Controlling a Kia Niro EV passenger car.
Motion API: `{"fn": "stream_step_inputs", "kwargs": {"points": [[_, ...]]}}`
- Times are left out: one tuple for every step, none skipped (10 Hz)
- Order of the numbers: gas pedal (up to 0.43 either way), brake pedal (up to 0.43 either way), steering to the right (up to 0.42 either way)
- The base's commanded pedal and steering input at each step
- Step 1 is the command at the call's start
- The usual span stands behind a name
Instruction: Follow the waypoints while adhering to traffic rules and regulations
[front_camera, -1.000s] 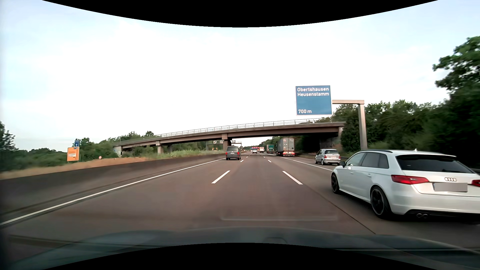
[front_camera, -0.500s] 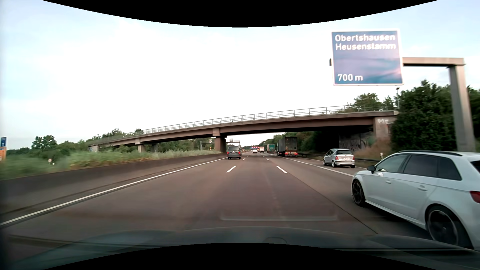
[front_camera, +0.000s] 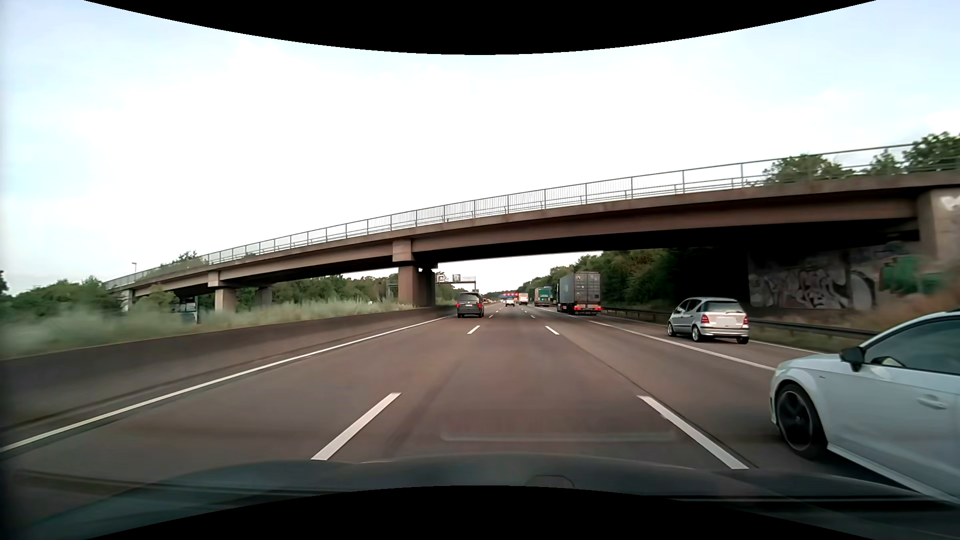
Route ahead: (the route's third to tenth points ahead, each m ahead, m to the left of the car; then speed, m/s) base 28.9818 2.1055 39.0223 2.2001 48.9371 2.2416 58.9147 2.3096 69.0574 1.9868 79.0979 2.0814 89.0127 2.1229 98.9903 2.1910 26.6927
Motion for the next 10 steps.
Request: {"fn": "stream_step_inputs", "kwargs": {"points": [[0.189,0.0,-0.004],[0.189,0.0,-0.004],[0.189,0.0,-0.004],[0.189,0.0,-0.004],[0.189,0.0,-0.004],[0.189,0.0,-0.004],[0.189,0.0,-0.004],[0.189,0.0,-0.004],[0.189,0.0,-0.003],[0.189,0.0,-0.004]]}}
